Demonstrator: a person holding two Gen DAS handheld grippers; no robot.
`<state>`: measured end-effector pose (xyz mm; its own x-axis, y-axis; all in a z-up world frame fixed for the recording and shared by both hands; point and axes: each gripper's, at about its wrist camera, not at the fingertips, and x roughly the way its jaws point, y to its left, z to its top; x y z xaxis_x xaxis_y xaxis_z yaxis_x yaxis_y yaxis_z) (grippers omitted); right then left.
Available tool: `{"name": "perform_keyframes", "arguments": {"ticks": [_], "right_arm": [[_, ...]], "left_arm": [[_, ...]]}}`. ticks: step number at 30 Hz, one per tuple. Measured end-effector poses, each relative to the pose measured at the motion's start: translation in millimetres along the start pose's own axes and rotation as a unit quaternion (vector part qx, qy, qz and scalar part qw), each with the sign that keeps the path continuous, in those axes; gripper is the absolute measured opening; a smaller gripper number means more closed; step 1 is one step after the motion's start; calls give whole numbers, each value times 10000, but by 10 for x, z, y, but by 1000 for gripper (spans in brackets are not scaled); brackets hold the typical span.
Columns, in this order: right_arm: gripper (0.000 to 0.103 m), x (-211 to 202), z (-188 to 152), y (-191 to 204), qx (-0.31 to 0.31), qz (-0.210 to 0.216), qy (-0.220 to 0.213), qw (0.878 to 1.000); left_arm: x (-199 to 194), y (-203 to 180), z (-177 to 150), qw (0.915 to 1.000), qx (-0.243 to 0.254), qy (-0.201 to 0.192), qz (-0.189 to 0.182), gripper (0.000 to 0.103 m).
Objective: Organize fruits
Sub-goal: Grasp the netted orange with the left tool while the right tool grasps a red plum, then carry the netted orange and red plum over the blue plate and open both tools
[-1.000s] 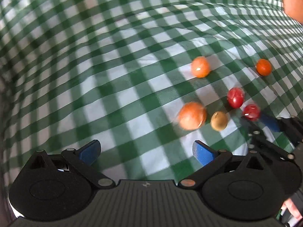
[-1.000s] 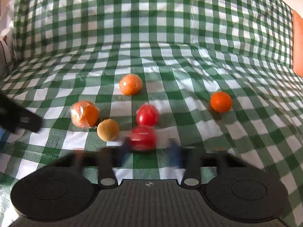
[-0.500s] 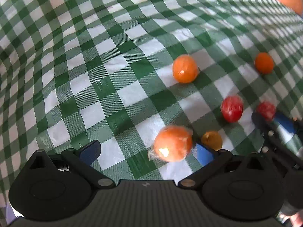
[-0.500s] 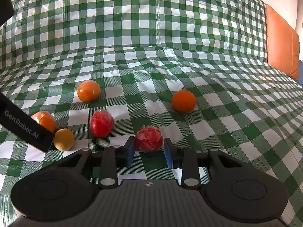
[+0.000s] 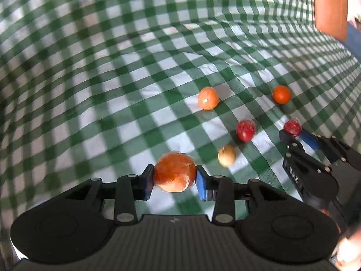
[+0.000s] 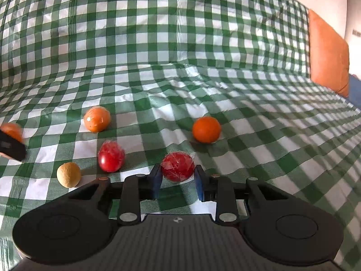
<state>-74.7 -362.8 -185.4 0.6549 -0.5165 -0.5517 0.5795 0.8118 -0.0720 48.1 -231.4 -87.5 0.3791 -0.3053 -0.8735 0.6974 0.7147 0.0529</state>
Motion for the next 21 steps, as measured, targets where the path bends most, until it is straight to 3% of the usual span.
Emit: {"name": "perform_keyframes", "arguments": {"ticks": [6, 11, 21], "right_arm": [[32, -660, 97, 79, -140, 319, -111, 9993], [32, -1444, 176, 181, -233, 1017, -177, 9944], [32, -2770, 269, 715, -502, 2444, -493, 9671]], "left_arm": [[-767, 233, -506, 9994, -271, -2, 224, 43], [-1363, 502, -961, 9977, -572, 21, 351, 43], [-2350, 957, -1769, 9892, -1230, -249, 762, 43]]}}
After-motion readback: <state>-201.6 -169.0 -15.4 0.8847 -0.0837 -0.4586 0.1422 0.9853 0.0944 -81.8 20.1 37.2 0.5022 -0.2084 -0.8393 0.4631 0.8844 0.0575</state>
